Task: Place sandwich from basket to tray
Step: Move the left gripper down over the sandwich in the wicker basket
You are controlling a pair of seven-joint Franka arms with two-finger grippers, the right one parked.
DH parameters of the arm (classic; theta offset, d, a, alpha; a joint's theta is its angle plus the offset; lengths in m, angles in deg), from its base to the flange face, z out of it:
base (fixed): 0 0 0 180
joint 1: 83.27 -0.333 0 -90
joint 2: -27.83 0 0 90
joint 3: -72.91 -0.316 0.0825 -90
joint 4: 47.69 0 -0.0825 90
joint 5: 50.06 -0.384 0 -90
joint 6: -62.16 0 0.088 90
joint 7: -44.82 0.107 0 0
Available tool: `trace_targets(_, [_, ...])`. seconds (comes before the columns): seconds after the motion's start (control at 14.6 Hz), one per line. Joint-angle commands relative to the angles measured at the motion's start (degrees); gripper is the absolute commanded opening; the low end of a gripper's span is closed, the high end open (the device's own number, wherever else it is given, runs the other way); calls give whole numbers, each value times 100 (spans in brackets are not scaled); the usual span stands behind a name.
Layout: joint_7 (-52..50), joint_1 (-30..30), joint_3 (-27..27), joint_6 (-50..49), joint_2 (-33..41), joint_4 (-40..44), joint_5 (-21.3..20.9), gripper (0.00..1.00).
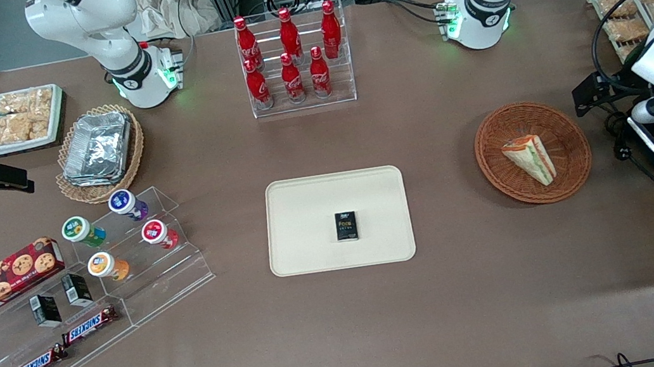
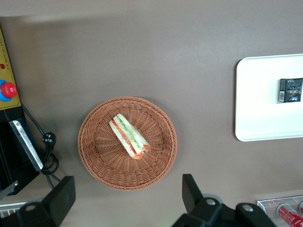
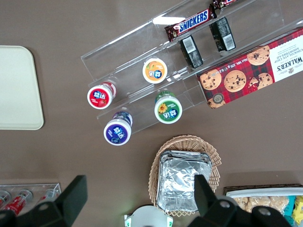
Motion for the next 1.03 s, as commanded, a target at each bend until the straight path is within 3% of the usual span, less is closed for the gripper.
trace_targets(0.0, [-88,-17,-18,-172,-154,236,5,100])
trace_targets(0.21, [-123,-44,-44,-172,-154,131,-13,100])
trace_targets(0.41, [-998,-44,-53,116,-154,-465,-83,100])
trace_targets(0.82, [-4038,-53,-53,2373,382,-2802,-250,100])
trace_targets(0.96, [-4630,-44,-53,3059,330,-3408,-451,100])
